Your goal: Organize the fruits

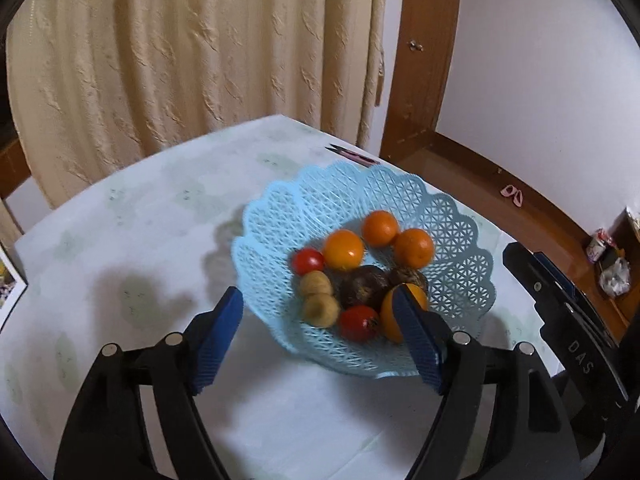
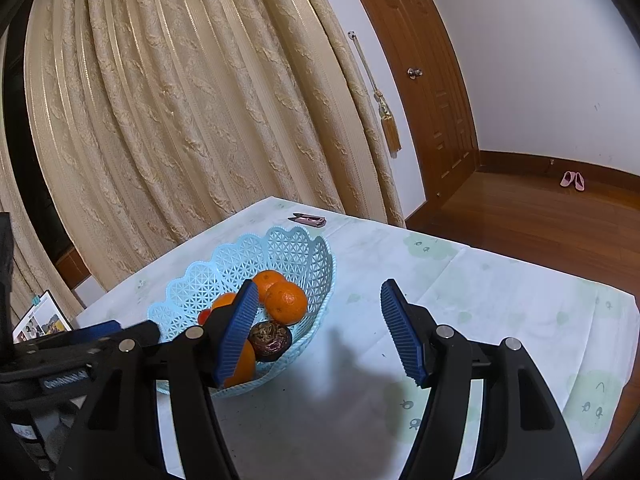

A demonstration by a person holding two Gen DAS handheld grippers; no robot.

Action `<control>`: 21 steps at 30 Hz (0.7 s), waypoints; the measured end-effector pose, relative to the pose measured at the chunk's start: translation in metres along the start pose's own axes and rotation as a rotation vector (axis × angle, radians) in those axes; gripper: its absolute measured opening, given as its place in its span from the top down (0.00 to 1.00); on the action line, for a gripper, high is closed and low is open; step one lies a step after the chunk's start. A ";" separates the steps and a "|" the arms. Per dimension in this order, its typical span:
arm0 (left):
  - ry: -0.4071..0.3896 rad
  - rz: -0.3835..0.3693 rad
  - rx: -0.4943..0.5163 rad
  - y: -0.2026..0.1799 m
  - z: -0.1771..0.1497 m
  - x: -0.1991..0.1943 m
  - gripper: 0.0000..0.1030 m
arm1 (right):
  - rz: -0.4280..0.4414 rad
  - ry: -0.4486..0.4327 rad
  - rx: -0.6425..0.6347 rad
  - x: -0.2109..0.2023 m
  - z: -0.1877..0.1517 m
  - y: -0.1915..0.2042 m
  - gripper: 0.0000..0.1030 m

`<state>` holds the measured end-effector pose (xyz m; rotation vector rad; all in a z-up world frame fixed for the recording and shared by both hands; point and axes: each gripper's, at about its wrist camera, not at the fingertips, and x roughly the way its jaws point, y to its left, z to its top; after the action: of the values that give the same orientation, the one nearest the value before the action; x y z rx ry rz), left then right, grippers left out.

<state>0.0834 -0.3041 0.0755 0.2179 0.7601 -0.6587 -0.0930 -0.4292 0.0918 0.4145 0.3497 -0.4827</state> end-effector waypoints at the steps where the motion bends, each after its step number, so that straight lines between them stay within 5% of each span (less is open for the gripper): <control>1: -0.010 0.010 -0.011 0.003 0.000 -0.004 0.26 | -0.001 0.000 0.001 0.000 0.000 0.000 0.36; 14: -0.118 0.211 -0.075 0.030 -0.005 -0.035 0.12 | -0.013 -0.013 0.004 -0.002 0.002 -0.001 0.27; 21: -0.117 0.243 -0.072 0.029 -0.004 -0.037 0.07 | 0.038 0.001 -0.046 -0.002 0.001 0.009 0.10</control>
<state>0.0798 -0.2623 0.0971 0.2005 0.6312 -0.4092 -0.0896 -0.4214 0.0959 0.3759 0.3528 -0.4362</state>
